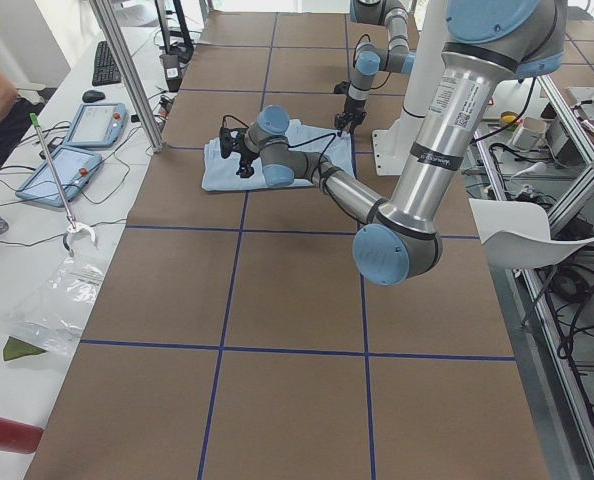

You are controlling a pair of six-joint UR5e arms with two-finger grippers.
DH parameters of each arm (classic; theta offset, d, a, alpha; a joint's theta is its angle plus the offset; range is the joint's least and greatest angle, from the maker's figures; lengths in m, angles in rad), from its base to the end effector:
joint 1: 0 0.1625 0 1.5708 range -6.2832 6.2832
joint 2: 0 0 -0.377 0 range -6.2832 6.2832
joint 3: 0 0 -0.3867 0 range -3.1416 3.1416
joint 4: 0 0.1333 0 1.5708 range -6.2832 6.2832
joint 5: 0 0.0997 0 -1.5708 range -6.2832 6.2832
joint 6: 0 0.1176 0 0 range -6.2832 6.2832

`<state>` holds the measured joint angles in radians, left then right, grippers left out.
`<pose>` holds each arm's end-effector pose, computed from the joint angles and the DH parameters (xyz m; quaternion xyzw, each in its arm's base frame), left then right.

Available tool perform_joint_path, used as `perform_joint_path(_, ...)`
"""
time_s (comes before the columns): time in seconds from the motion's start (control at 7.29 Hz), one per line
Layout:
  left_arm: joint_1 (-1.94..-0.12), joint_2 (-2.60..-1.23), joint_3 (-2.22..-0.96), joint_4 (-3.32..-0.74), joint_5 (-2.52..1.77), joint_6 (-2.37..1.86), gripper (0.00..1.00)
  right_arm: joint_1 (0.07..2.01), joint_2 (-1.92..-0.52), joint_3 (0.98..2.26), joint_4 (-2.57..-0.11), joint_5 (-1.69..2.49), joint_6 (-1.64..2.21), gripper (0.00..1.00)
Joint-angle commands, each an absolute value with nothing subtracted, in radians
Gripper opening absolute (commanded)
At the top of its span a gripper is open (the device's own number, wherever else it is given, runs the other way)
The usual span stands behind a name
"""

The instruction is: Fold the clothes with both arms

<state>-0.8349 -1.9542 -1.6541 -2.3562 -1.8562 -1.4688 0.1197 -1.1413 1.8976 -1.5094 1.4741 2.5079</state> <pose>0.3451 -0.5304 0.2788 0.1590 0.5695 -0.2096 0.7787 -0.5703 -0.2143 0.2472 -0.1171 -0.3820 0.4787 0.7818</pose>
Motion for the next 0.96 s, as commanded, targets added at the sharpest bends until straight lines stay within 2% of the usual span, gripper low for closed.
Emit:
perform_joint_path(0.0,-0.836,-1.933,-1.675,-2.356,-1.856,-1.48,0.84,0.12,-1.135,1.899,-1.509,1.474,2.528,0.05)
perform_joint_path(0.14,-0.836,-1.931,-1.678,-2.356,-1.856,-1.48,0.84,0.121,-1.135,1.899,-1.506,1.474,2.526,0.0)
perform_joint_path(0.82,-0.816,-1.937,-1.686,-2.355,-1.858,-1.596,0.84,0.15,-1.15,1.953,-1.52,1.545,2.523,0.0)
